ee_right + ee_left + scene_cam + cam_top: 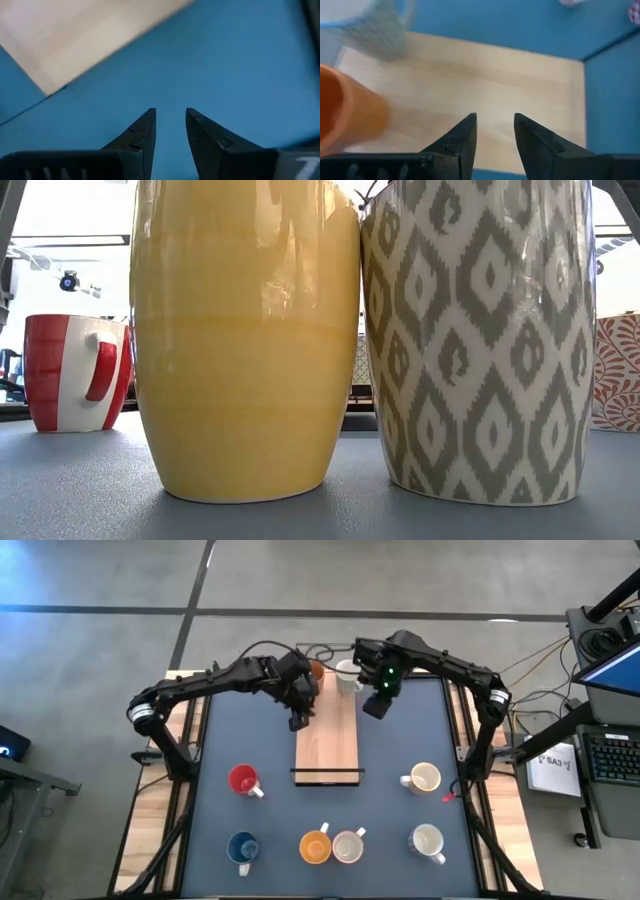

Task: Place coffee mugs
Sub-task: Put the orange patterned mug on the shelf

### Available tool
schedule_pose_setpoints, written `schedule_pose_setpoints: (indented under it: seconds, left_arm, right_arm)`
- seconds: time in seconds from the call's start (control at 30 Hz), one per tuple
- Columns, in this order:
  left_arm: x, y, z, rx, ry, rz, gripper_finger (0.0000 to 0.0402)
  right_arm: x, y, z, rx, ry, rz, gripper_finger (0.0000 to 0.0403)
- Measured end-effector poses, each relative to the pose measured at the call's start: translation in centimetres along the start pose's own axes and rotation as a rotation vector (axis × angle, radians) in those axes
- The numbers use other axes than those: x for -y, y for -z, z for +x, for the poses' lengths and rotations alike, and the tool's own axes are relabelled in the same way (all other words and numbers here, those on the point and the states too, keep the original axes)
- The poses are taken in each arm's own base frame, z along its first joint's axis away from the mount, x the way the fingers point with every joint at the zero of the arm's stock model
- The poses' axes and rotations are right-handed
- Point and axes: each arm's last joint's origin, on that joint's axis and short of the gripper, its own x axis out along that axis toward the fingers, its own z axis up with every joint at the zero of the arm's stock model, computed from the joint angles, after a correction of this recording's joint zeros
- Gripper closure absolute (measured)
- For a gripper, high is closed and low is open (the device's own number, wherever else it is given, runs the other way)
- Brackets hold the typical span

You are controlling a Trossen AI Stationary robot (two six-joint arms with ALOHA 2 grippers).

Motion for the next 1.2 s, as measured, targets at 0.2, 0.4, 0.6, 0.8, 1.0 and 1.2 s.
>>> schedule_pose_setpoints:
  seconds: [0.2, 0.4, 0.6, 0.8, 1.0, 1.2]
  left_arm:
    - [2.1, 0.5, 0.3, -0.080, 0.045, 0.033, 0.0288]
    - [3.2, 0.6, 0.5, -0.108, 0.064, 0.052, 0.0288]
    - [3.7, 0.9, 0.6, -0.136, 0.074, 0.037, 0.0288]
    - [4.2, 0.9, 0.8, -0.143, 0.080, 0.015, 0.0288]
    - [5.0, 0.9, 0.8, -0.145, 0.091, 0.009, 0.0288]
    - [6.4, 1.0, 0.7, -0.162, 0.112, 0.020, 0.0288]
  right_arm:
    - [-3.4, 3.3, 0.5, -0.048, 0.004, 0.033, 0.0307]
    - [-6.4, 7.8, 1.6, -0.070, 0.019, 0.047, 0.0307]
    - [-8.7, 12.5, 3.1, -0.086, 0.030, 0.013, 0.0307]
    - [-10.0, 15.9, 4.6, -0.073, 0.024, 0.043, 0.0307]
    - [-10.8, 17.7, 6.0, -0.095, 0.044, 0.017, 0.0307]
    - [-11.7, 18.6, 8.2, -0.124, 0.067, -0.034, 0.0307]
